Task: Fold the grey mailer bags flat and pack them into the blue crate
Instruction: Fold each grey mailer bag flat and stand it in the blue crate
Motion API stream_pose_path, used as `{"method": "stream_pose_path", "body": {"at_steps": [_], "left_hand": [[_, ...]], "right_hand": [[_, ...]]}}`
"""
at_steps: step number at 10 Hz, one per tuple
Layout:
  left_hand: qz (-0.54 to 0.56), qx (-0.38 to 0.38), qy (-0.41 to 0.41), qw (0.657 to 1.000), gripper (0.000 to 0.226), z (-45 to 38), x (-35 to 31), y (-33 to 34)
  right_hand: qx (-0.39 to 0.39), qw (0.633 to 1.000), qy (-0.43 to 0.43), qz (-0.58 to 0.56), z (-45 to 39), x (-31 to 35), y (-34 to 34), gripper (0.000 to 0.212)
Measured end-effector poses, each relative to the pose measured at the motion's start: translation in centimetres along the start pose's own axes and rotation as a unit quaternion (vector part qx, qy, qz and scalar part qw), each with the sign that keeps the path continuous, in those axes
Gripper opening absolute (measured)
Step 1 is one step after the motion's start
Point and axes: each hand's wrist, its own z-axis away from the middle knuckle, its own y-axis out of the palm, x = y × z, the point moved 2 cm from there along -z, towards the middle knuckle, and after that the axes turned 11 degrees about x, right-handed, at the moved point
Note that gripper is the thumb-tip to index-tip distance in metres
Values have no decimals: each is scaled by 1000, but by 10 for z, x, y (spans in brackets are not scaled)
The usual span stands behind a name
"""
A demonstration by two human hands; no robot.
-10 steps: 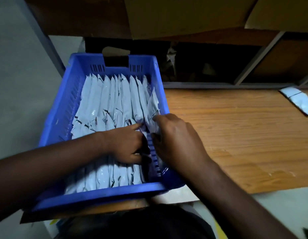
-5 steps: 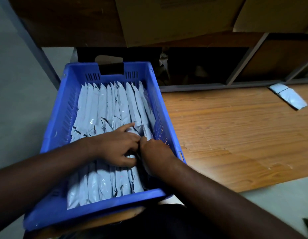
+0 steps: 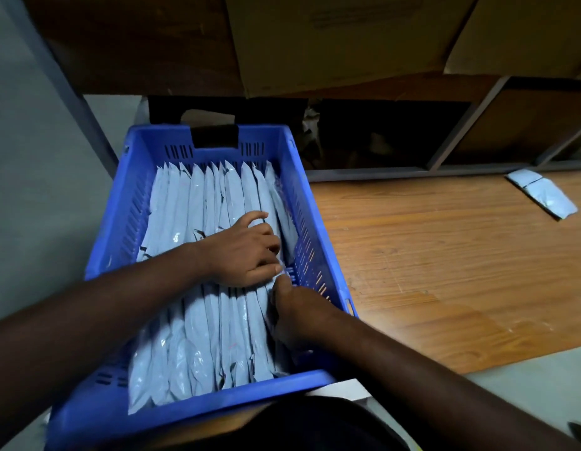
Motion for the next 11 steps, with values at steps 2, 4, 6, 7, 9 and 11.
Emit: {"method": "stream_pose_path", "body": {"at_steps": [2,4,6,7,9,11], "left_hand": [[21,38,-26,999,55,-4,-2,13],[1,35,-27,999,59,-5,0,17],[49,1,-24,999,47,-1,-6,11],[159,-66,-53,984,34,5,-2,-10],[223,-203,-133,944,30,5,2,-47],[352,-265,-108,891,25,-30,-22,-75]], "right_hand": [[20,998,59,-25,-4,5,8,81],[35,996,50,-66,-4,2,-8,57],[1,997,40,59,0,11,-4,66],[-132,970,-9,202,22,21,-11,42],[-313,935,-153,68,57,-10,-52,22],[-423,875,-208,-109,69,-84,-81,8]]}}
